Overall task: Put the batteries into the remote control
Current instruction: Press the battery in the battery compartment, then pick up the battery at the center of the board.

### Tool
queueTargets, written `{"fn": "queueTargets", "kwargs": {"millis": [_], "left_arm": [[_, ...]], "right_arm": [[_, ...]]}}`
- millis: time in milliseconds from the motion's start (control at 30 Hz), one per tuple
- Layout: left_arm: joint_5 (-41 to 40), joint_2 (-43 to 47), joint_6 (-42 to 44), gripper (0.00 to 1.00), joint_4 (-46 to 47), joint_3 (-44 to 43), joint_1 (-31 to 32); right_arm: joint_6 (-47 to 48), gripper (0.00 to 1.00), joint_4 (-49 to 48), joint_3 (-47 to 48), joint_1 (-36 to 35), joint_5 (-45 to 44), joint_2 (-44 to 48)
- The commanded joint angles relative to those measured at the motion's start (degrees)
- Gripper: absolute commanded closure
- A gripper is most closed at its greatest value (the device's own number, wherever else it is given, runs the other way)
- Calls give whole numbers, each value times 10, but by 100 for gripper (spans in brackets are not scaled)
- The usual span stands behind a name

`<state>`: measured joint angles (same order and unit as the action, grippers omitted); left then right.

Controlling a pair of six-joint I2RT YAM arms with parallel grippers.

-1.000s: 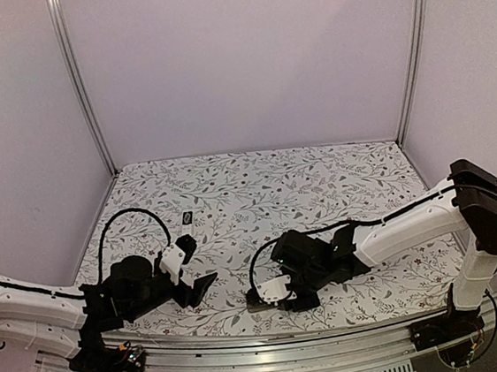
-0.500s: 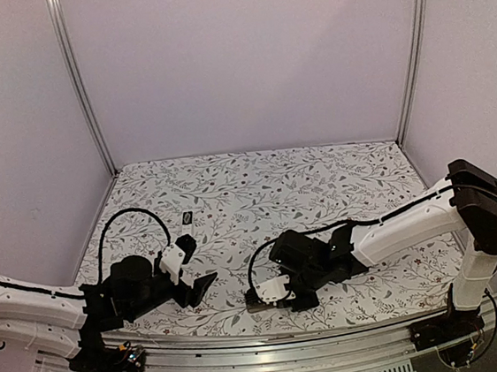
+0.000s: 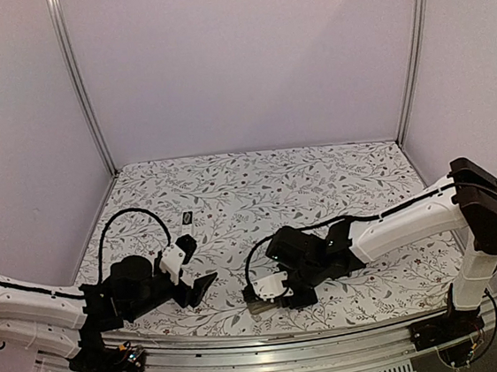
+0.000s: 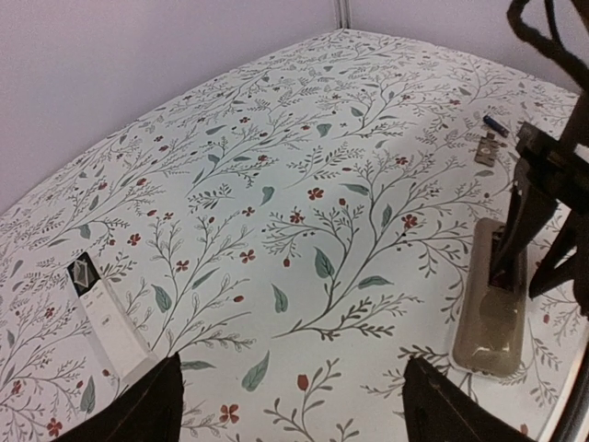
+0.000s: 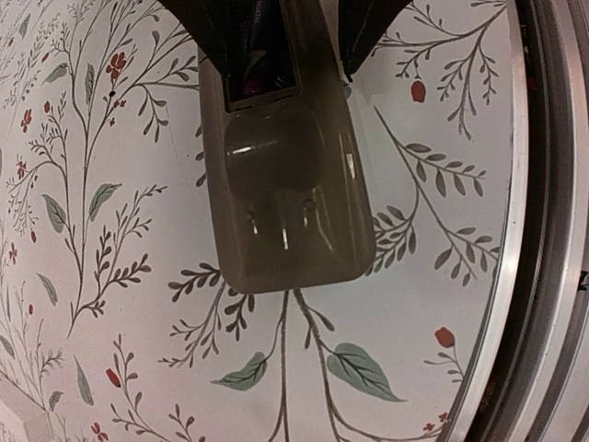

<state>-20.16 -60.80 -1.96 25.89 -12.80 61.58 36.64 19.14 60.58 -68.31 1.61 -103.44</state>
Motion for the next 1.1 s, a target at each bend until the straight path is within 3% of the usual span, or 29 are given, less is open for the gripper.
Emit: {"fn": "queueTargets", "kwargs": {"millis": [0,467,633,833,1067], "left_arm": [[2,-3,5,18,6,-11,-8],[3,-1,6,18,1,-14,-8],[3,1,7,18,0,-14,-8],[4,6,5,18,-3,-14,-8],[10,-5,7,18,-6,-20,-8]], "right_arm": [[-14,62,19,15,-4,6,20],[-35,62,12,37,16,20,57],[-190,65,-11,63,89,-31,117],[-492,67,116,66,231,-124,144],[-631,66,189,-31,355,-118,180]]}}
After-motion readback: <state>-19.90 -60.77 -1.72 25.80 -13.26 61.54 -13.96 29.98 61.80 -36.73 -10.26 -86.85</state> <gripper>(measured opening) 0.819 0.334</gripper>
